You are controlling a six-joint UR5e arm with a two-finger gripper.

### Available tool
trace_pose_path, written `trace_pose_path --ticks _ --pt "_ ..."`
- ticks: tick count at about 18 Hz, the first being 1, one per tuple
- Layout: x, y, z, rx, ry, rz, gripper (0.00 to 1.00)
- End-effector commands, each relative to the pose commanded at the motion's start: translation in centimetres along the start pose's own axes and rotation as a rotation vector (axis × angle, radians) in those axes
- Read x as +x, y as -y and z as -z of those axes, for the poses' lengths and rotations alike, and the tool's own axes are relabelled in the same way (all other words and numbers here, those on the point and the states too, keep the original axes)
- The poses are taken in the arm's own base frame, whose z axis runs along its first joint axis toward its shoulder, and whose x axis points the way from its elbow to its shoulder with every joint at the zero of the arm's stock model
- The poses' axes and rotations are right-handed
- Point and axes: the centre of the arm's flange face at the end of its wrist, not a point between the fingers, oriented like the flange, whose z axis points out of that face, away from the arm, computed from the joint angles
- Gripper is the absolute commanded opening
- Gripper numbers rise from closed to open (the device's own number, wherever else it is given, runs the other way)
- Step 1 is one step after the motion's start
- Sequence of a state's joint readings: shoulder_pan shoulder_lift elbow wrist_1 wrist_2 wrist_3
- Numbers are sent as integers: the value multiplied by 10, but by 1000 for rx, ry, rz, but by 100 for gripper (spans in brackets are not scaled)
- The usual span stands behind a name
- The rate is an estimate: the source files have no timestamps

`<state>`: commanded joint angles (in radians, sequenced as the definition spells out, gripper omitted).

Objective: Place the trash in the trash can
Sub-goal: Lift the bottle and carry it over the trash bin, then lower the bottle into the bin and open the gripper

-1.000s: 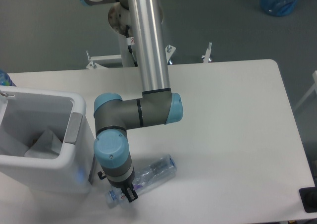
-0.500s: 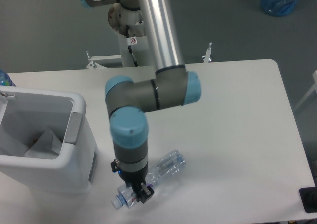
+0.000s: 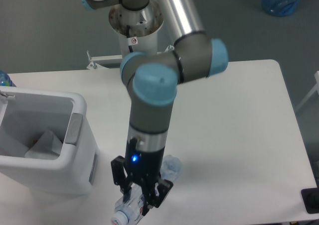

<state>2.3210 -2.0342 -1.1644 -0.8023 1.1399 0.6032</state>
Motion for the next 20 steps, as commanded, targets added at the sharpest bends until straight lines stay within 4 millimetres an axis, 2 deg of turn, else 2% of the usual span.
trace_pose_path --ticks 3,6,9,10,14,17,20 --pt "16 20 29 40 7 30 55" --pt "30 40 67 87 28 57 55" --pt "60 60 92 124 20 29 55" --pt "81 66 96 131 1 17 55" --pt "121 79 108 151 -34 13 55" --pt "157 85 101 144 -83 9 55" --pt "187 75 84 110 -131 2 55"
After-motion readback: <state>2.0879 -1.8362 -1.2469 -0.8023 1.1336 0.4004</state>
